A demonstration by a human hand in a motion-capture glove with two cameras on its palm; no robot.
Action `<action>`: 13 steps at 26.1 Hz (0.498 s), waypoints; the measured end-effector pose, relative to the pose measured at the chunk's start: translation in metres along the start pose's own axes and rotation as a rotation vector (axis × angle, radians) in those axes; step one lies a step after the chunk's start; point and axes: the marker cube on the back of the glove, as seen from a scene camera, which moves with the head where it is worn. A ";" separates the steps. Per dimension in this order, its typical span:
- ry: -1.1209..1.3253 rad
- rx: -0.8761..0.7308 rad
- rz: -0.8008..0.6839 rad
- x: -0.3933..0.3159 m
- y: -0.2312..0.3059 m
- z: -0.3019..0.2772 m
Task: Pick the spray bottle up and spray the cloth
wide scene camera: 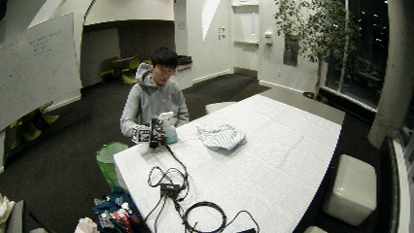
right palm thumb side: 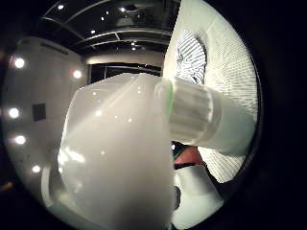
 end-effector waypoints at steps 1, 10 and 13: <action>-0.012 -0.003 0.000 -0.001 -0.001 0.002; -0.100 -0.033 -0.024 -0.005 -0.013 0.020; -0.129 -0.040 -0.032 -0.007 -0.017 0.027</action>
